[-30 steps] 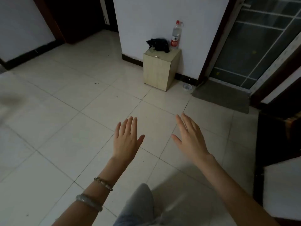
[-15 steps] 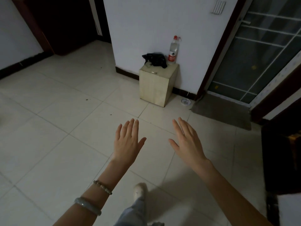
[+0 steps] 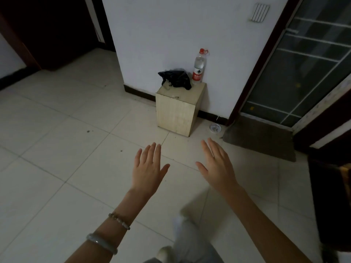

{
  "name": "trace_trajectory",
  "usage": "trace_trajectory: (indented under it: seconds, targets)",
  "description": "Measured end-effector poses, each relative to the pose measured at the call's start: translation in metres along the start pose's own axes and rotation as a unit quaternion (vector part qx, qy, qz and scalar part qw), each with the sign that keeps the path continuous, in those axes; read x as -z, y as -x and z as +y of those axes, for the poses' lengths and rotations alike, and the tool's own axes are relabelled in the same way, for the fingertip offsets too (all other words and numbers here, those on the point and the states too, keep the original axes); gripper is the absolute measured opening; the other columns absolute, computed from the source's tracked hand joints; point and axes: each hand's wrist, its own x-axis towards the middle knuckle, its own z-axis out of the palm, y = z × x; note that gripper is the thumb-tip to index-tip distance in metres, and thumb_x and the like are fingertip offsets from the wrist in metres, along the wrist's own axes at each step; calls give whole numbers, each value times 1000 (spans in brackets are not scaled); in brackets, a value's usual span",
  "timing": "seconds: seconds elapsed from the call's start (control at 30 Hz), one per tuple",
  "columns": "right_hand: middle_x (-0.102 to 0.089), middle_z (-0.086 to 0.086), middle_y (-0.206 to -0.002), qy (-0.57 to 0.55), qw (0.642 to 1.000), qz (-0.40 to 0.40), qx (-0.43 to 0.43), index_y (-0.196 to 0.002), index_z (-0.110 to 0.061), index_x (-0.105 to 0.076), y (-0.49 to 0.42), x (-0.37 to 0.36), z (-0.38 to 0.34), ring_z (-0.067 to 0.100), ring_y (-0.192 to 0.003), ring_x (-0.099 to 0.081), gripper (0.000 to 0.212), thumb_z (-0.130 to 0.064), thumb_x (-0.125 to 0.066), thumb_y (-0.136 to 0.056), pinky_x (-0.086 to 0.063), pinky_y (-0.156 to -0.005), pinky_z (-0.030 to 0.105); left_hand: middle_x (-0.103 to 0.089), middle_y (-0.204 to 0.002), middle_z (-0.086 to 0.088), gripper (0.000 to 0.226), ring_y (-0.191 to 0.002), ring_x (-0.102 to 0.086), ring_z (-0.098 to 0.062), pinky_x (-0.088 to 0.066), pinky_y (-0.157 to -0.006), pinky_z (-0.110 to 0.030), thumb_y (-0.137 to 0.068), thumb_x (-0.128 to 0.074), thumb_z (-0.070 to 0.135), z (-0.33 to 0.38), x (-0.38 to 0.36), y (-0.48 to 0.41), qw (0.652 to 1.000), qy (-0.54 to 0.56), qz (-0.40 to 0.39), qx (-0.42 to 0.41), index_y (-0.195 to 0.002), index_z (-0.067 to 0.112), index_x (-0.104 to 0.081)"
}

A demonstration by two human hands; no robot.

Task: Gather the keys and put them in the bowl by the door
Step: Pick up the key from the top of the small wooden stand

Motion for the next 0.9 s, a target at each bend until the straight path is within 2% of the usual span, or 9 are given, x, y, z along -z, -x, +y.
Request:
trace_trajectory:
  seconds: [0.1,0.33,0.57,0.7,0.77,0.9]
  targets:
    - [-51,26,-131,-6,1000,2,-7,-130,1,-43,-47,-10,19,39,-120,-50,64,-23,-71,-77,-43,-97,46,-46,-138,-20,67,-127,-42,-35,-27,-108,-51,-88,-50,45,-8,-17,-52,1000,-3,-7,-11,-135,0,-36]
    - [-49,27,-133,-17,1000,-5,0,-131,2,-40,-181,-29,72,39,-123,-46,65,-23,-70,-79,-40,-100,46,-44,-139,-20,61,-129,-40,-35,-25,-110,-50,-90,-51,37,-16,-47,-192,1000,-1,-21,0,-136,0,-35]
    - [-32,20,-147,-19,999,-25,14,-140,-6,-24,-303,-47,132,32,-136,-29,67,-31,-58,-88,-23,-110,38,-43,-140,-21,59,-130,-39,-35,-23,-110,-50,-89,-54,30,-12,-71,-323,1000,3,-27,5,-136,1,-34]
    - [-30,19,-148,-10,999,-33,18,-141,-9,-23,-358,-62,152,30,-137,-27,68,-33,-56,-88,-11,-106,33,-43,-140,-20,61,-130,-38,-35,-20,-110,-48,-89,-56,31,-17,-86,-378,999,1,-41,19,-137,1,-34]
    - [-32,18,-148,-10,999,-32,14,-140,-9,-24,-384,-69,161,31,-136,-29,68,-33,-59,-86,-14,-105,34,-43,-140,-21,62,-130,-38,-35,-20,-110,-48,-88,-58,31,-20,-94,-405,999,0,-47,21,-137,1,-34]
    - [-37,18,-145,-12,999,-30,4,-138,-10,-30,-435,-89,178,32,-132,-36,69,-32,-64,-82,-33,-102,43,-44,-140,-21,63,-130,-39,-35,-21,-110,-49,-86,-60,31,-30,-113,-461,998,2,-56,20,-136,1,-35]
